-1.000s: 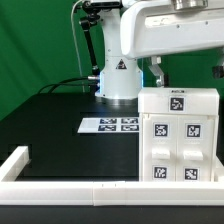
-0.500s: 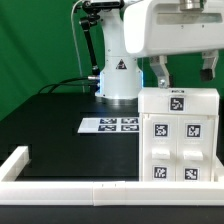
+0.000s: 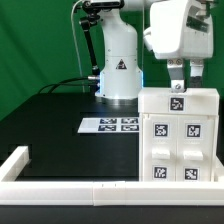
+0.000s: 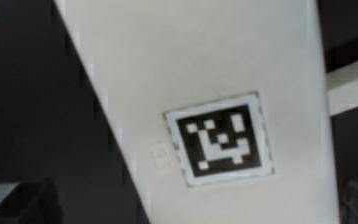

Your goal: Assemble cabinet

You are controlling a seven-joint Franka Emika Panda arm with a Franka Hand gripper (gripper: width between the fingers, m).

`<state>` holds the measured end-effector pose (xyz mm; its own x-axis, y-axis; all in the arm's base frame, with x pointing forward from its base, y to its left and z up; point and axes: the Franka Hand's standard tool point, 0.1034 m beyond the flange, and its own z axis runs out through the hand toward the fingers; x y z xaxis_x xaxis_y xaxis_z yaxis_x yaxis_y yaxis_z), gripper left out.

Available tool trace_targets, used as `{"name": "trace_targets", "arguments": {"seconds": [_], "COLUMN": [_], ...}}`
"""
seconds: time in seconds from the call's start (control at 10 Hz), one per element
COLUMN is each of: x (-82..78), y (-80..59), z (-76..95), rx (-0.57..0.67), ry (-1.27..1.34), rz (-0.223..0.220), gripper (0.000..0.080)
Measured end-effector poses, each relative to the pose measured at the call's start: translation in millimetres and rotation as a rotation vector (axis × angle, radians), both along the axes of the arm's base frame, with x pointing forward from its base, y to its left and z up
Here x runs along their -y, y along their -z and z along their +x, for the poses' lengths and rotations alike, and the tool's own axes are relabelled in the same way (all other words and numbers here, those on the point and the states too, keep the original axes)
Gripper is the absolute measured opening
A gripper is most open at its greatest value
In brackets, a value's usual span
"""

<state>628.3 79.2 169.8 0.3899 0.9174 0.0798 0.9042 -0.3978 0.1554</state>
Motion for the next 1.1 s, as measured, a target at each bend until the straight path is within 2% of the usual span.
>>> {"name": "trace_targets", "arguments": {"seconds": [0.2, 0.7, 1.0, 1.1], "x": [7.1, 12.3, 14.6, 14.6], "y": [1.4, 11.9, 12.5, 12.6], "z": [-0.4, -6.0, -6.0, -6.0], "rx": [-0.001, -0.014, -0.015, -0.015], "ry": [-0.163, -0.137, -0.123, -0.114], "rz": [-0.050, -0.047, -0.046, -0.044], "gripper": [0.0797, 0.0797, 0.0771, 0.0594]}}
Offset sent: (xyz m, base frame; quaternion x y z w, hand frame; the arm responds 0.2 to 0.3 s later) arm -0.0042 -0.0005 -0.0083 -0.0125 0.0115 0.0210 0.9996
